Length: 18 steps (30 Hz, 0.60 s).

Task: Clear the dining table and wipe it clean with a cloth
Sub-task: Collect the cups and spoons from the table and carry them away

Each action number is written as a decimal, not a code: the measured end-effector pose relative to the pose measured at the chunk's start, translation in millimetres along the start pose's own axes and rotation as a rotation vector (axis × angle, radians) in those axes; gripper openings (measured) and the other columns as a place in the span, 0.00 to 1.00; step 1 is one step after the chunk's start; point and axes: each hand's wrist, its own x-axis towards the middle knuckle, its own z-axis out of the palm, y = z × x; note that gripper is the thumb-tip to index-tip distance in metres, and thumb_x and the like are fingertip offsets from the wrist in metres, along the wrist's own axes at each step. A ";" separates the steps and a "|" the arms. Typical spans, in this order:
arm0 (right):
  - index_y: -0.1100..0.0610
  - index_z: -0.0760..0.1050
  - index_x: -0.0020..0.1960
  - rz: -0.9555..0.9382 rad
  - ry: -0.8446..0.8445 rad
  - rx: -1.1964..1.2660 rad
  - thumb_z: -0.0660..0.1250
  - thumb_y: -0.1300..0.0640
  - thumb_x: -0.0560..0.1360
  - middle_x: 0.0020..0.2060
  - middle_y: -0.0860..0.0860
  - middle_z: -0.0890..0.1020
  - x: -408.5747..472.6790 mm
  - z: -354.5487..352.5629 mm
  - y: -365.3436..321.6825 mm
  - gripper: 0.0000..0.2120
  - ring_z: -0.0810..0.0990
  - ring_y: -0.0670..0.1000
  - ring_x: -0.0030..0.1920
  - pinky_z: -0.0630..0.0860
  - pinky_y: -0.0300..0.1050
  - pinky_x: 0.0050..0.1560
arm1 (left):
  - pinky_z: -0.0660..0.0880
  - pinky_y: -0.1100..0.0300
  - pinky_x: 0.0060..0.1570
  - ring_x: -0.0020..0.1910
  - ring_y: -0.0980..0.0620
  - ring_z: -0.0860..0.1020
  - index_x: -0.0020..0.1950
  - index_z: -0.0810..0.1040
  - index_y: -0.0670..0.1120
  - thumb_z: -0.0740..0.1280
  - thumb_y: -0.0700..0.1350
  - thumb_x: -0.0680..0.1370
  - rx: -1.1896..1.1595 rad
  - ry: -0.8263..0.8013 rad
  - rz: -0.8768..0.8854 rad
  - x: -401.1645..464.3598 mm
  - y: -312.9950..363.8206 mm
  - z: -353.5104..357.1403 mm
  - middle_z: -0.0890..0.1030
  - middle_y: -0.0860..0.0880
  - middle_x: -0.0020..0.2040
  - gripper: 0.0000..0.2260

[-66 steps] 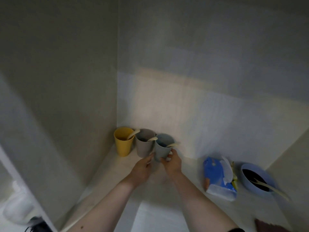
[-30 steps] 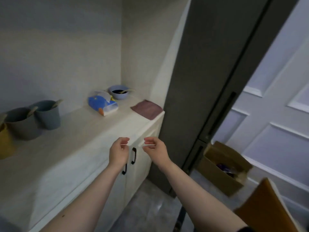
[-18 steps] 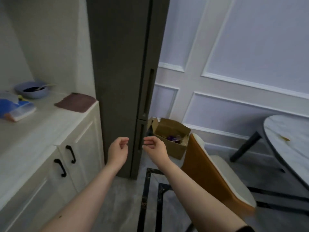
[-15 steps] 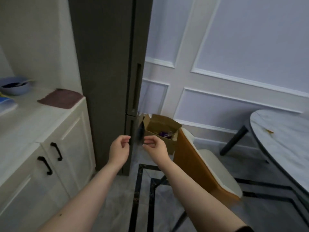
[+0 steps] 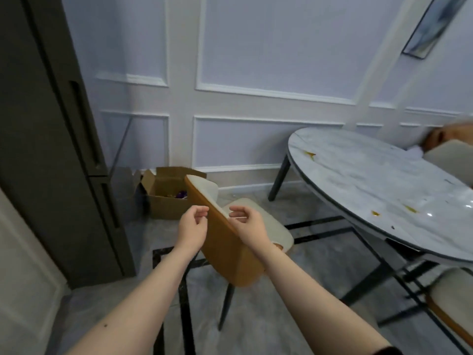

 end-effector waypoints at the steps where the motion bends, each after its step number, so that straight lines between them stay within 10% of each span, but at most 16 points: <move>1: 0.58 0.75 0.58 0.012 0.036 0.004 0.68 0.62 0.74 0.47 0.52 0.79 0.3 -11.7 3.4 0.12 0.78 0.46 0.45 0.74 0.30 0.41 | 0.71 0.63 0.51 0.53 0.52 0.76 0.55 0.76 0.45 0.60 0.36 0.79 -0.005 -0.026 0.014 0.0 4.0 11.4 0.78 0.48 0.52 0.10; 18: 0.58 0.77 0.55 0.087 0.381 0.030 0.67 0.64 0.74 0.43 0.50 0.80 37.6 -83.1 8.6 0.10 0.78 0.43 0.41 0.75 0.32 0.43 | 0.73 0.59 0.53 0.54 0.52 0.75 0.58 0.75 0.47 0.60 0.38 0.79 -0.009 -0.358 0.136 65.3 43.5 104.4 0.77 0.50 0.54 0.10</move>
